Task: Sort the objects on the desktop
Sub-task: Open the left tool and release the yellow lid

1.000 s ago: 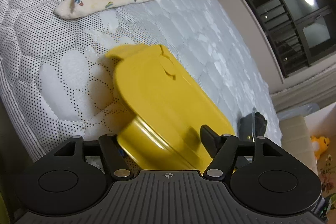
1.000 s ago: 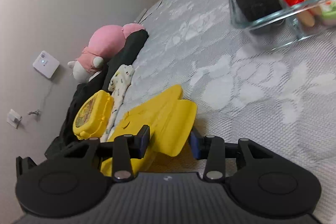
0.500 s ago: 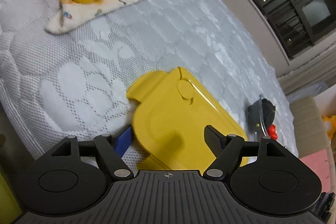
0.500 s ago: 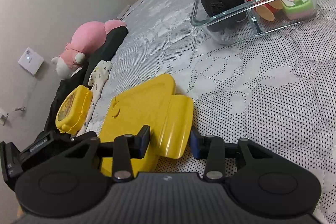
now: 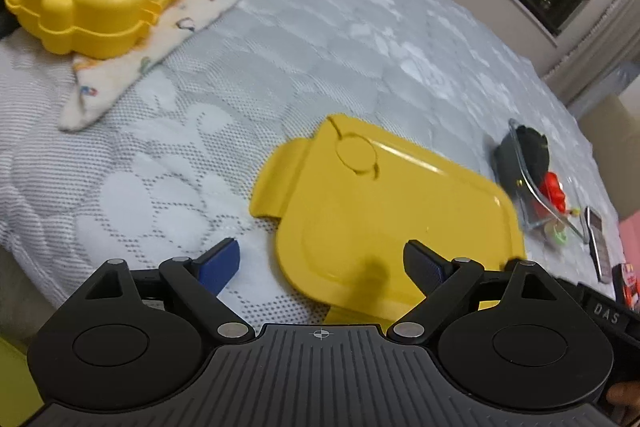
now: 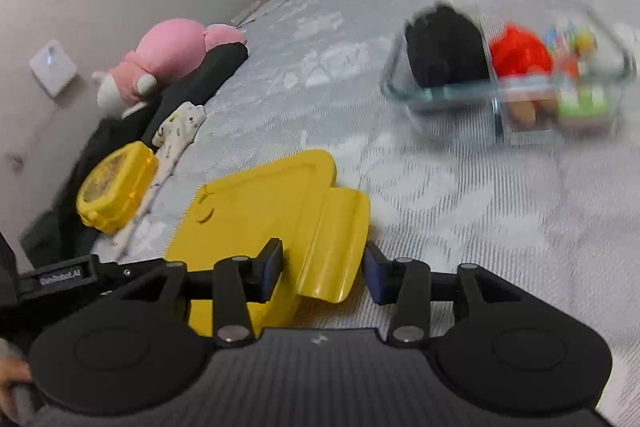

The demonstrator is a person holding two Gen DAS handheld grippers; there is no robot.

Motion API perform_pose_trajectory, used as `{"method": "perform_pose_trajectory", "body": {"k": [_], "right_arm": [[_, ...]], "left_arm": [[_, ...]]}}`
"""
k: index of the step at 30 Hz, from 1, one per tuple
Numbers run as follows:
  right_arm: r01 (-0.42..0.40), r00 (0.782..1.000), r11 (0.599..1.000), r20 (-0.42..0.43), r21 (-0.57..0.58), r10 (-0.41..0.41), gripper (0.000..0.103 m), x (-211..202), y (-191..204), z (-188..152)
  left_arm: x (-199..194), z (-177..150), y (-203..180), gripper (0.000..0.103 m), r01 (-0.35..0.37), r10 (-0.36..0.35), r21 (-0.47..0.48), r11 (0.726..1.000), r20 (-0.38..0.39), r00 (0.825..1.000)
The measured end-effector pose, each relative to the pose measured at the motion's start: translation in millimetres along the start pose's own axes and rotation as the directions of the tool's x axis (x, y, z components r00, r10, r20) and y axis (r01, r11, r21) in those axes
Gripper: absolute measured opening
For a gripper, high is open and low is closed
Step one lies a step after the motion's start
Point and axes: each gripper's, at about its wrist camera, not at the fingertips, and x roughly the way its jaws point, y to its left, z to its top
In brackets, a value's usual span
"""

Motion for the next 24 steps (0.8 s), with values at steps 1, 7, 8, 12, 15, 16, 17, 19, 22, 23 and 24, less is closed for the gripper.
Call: {"method": "perform_pose_trajectory", "body": {"k": [1, 7, 8, 12, 15, 16, 17, 19, 22, 23, 24], "right_arm": [[0.012, 1.0, 1.0, 0.01, -0.025, -0.012, 0.048, 0, 3, 1], [0.016, 1.0, 0.999, -0.001, -0.041, -0.016, 0.049, 1, 1, 6], [0.022, 1.0, 0.999, 0.0, -0.039, -0.022, 0.048, 1, -1, 6], [0.051, 0.998, 0.999, 0.048, -0.017, -0.05, 0.048, -6, -12, 5], [0.011, 0.999, 0.999, 0.031, 0.044, -0.012, 0.049, -13, -25, 3], [-0.021, 1.0, 0.997, 0.011, 0.075, 0.02, 0.053, -15, -29, 0], [-0.052, 0.999, 0.993, -0.011, 0.109, 0.054, 0.055, -16, -34, -3], [-0.116, 0.989, 0.974, -0.063, 0.197, 0.131, 0.056, -14, -45, -11], [-0.139, 0.982, 0.95, -0.081, 0.279, 0.168, 0.055, -9, -53, -16], [-0.13, 0.984, 0.951, -0.077, 0.28, 0.158, 0.055, -7, -53, -15], [-0.122, 0.986, 0.952, -0.074, 0.28, 0.148, 0.056, -5, -52, -13]], "left_arm": [[0, 0, 0, 0.093, -0.002, 0.002, 0.003, 1.0, -0.001, 1.0], [4, 7, 1, 0.093, -0.05, 0.05, 0.022, 0.999, -0.006, 0.999], [6, 8, -1, 0.093, -0.056, 0.056, 0.03, 0.998, -0.006, 0.998], [14, 13, -9, 0.093, -0.041, 0.042, 0.052, 0.998, -0.017, 0.999], [25, 17, -13, 0.094, -0.052, 0.053, 0.064, 0.997, -0.023, 0.998], [27, 18, -13, 0.094, -0.058, 0.059, 0.07, 0.996, -0.021, 0.998], [29, 19, -14, 0.094, -0.061, 0.063, 0.076, 0.995, -0.019, 0.998], [32, 21, -15, 0.094, -0.065, 0.066, 0.086, 0.994, -0.015, 0.998], [36, 25, -17, 0.094, -0.07, 0.072, 0.099, 0.993, -0.013, 0.997], [38, 27, -17, 0.094, -0.072, 0.074, 0.105, 0.992, -0.013, 0.997], [39, 27, -18, 0.094, -0.074, 0.076, 0.11, 0.991, -0.013, 0.997]]}}
